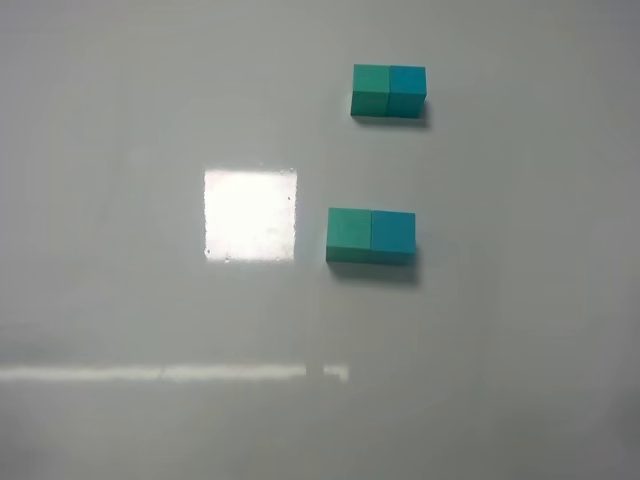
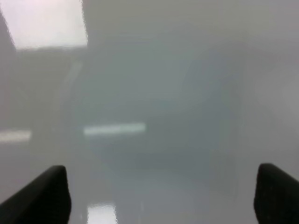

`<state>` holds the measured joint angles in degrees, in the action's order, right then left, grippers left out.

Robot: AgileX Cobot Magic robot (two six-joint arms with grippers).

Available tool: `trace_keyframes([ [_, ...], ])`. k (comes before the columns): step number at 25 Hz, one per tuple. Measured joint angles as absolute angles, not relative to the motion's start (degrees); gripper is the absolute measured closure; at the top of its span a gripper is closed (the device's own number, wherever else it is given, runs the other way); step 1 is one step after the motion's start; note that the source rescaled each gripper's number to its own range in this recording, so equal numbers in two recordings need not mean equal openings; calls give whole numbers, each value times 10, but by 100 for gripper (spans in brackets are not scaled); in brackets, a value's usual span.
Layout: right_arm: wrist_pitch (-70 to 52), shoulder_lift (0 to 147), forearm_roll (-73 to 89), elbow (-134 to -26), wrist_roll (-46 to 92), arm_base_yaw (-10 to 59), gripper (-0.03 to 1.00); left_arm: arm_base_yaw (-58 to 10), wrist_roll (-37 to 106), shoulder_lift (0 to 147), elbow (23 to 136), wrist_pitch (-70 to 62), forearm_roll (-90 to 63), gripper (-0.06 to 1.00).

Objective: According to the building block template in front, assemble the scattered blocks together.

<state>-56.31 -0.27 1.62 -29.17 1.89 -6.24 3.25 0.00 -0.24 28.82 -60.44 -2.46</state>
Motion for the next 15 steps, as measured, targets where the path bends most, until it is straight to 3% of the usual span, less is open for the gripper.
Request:
trace_keyframes([
  [15, -563, -3, 16, -292, 19, -62, 12, 39, 0, -2, 288, -603, -33, 18],
])
